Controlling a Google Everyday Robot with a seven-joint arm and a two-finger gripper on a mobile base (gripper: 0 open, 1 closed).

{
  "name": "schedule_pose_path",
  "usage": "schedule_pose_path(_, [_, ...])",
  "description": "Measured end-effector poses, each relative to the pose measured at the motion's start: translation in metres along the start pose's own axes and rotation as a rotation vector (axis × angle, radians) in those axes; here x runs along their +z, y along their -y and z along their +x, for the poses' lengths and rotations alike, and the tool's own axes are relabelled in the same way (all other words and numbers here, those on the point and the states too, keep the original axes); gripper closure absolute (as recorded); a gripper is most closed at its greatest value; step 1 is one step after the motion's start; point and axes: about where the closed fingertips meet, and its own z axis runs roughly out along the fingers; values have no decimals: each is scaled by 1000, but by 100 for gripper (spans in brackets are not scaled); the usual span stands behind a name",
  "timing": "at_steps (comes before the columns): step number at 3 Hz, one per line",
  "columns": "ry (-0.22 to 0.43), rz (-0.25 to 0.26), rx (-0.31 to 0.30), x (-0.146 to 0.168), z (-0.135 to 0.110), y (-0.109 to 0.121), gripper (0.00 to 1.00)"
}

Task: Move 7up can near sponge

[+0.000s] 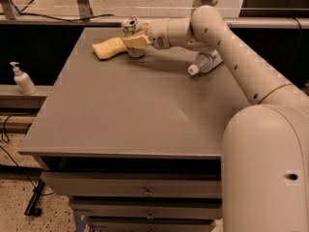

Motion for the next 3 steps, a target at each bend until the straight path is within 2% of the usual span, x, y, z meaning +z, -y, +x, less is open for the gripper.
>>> schedule_pose_path(1, [0, 0, 0, 0, -1, 0, 13])
schedule_pose_path(2, [-7, -2, 17, -8, 0, -8, 0])
schedule_pose_path(3, [3, 34, 15, -33, -6, -8, 0])
